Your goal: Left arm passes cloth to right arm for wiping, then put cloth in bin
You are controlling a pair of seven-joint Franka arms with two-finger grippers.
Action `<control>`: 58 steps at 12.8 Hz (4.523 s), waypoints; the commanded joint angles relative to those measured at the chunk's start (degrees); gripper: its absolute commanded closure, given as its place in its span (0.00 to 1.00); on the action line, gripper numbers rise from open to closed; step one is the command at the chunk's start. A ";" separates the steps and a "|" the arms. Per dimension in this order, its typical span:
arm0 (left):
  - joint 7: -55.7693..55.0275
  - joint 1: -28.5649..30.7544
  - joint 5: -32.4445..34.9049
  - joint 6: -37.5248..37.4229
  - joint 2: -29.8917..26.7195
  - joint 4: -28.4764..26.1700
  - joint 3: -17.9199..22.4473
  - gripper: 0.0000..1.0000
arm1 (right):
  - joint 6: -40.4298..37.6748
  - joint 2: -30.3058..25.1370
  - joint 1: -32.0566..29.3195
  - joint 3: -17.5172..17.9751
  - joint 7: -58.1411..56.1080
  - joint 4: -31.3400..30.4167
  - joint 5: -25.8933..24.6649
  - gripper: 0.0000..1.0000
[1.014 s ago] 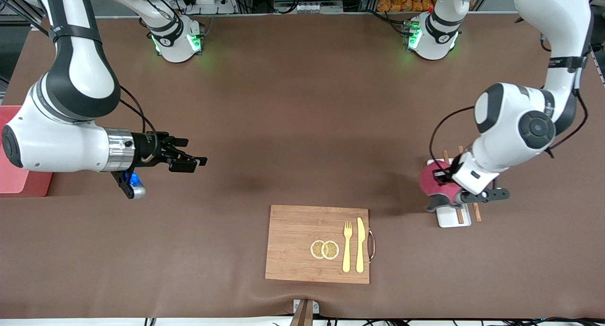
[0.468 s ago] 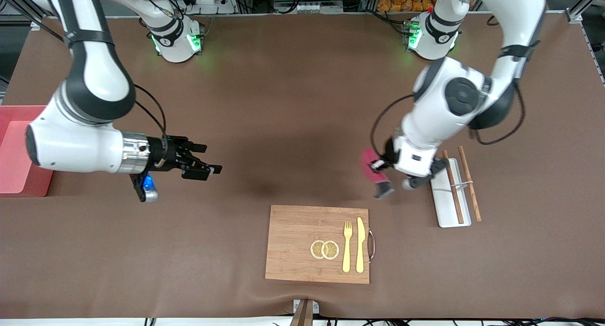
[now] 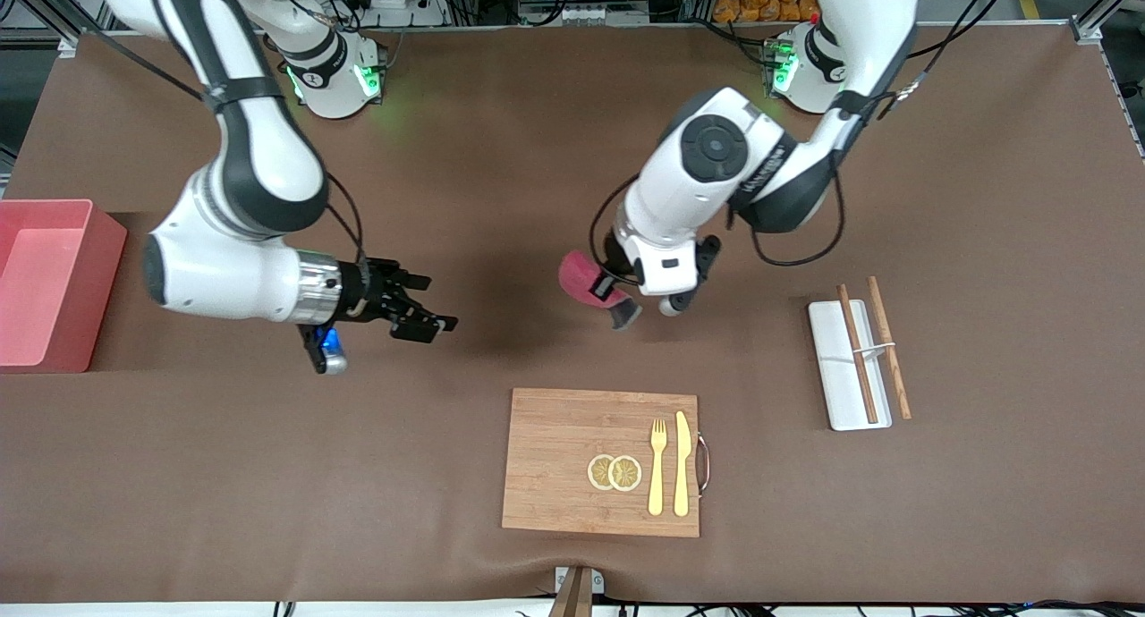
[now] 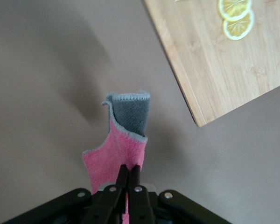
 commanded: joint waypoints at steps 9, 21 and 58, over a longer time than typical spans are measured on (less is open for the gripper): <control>-17.20 -1.90 -6.56 5.56 7.14 8.19 0.26 1.00 | 19.41 -3.03 13.92 -0.62 11.69 -10.26 1.98 0.00; -16.93 -1.46 -8.76 5.56 7.75 9.33 0.26 1.00 | 23.54 -1.62 14.45 -0.70 13.28 -8.95 1.28 1.00; 71.65 35.54 1.34 -40.93 -18.52 11.00 0.70 0.00 | 0.99 -2.59 -44.35 -1.76 -75.58 -2.90 -57.32 1.00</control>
